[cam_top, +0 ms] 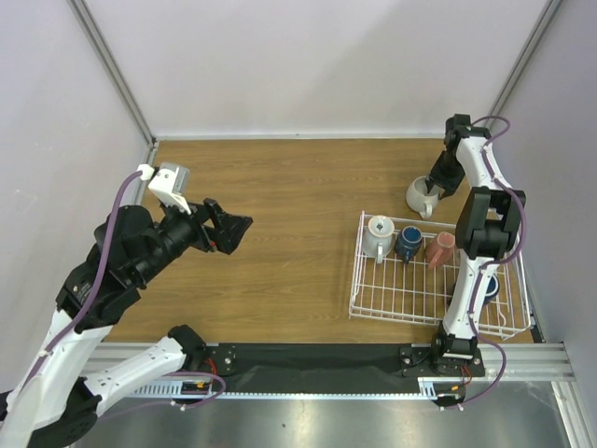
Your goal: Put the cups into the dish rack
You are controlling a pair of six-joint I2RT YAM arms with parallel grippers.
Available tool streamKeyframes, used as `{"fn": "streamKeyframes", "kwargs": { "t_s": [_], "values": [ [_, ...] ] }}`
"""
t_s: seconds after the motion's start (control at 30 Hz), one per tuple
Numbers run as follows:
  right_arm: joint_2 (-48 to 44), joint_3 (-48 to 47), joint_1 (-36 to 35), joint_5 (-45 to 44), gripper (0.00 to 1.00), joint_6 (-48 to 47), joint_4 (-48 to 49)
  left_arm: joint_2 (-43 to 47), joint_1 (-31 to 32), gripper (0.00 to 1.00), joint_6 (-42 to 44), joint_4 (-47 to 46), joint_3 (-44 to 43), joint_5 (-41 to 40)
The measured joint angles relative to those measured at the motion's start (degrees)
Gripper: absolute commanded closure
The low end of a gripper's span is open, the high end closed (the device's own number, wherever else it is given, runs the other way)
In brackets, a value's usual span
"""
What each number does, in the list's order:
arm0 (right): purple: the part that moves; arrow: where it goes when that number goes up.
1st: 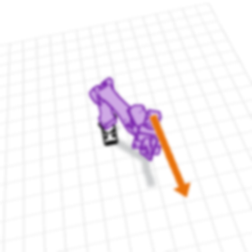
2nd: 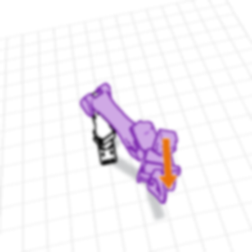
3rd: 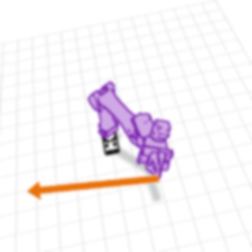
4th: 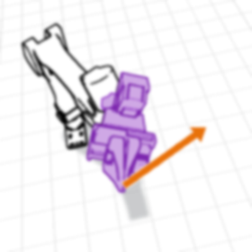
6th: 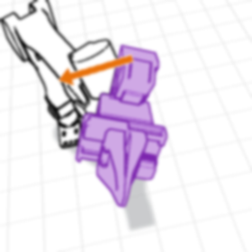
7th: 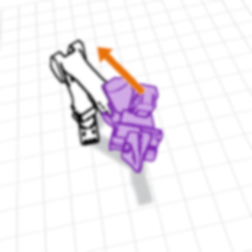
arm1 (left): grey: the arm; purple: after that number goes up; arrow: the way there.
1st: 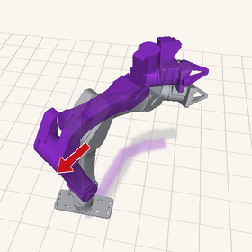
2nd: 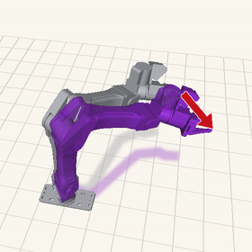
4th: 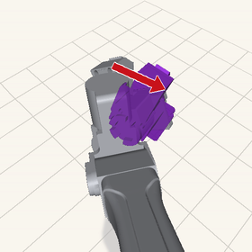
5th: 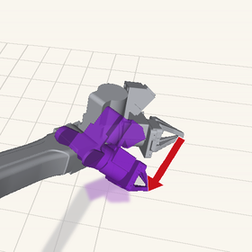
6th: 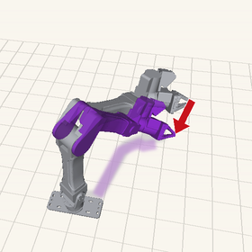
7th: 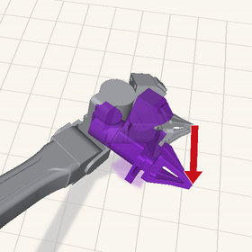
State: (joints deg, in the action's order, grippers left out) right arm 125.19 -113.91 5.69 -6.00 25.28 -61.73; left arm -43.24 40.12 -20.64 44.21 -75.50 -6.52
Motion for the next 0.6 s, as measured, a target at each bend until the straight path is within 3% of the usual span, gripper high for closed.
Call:
{"fn": "streamKeyframes", "kwargs": {
  "t_s": [0.23,0.43,0.6],
  "values": [
    [2.23,-1.09,0.5,1.09,0.72,-0.28,-0.02,-1.44,0.0,0.0,-2.71,-0.87,-1.84,3.78],
    [3.58,-1.77,0.59,2.38,1.0,0.26,-0.22,-2.47,0.0,0.0,-3.72,-3.17,-2.67,6.16],
    [4.46,-4.87,-0.04,3.17,1.0,0.59,-2.01,-1.14,0.0,0.0,-4.15,-3.56,-2.64,2.49]
  ]
}}
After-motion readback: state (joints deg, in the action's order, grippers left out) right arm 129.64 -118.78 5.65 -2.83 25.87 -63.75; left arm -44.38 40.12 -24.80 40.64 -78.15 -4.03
